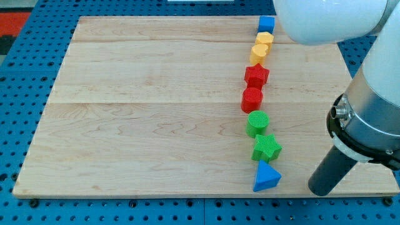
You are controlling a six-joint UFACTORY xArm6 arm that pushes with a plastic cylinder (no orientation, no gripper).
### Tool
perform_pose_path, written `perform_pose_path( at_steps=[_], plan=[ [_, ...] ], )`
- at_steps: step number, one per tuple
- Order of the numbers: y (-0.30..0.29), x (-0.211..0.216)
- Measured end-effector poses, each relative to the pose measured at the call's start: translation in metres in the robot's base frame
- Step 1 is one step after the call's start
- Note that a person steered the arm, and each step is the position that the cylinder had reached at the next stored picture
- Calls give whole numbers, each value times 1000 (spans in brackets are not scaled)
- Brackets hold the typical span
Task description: Nudge the blue triangle a bit left
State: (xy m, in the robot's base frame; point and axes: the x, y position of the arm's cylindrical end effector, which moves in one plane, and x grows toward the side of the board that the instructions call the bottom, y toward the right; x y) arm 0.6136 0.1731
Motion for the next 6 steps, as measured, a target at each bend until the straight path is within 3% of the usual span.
perform_pose_path(
  at_steps=[6],
  plan=[
    [-70, 0]
  ],
)
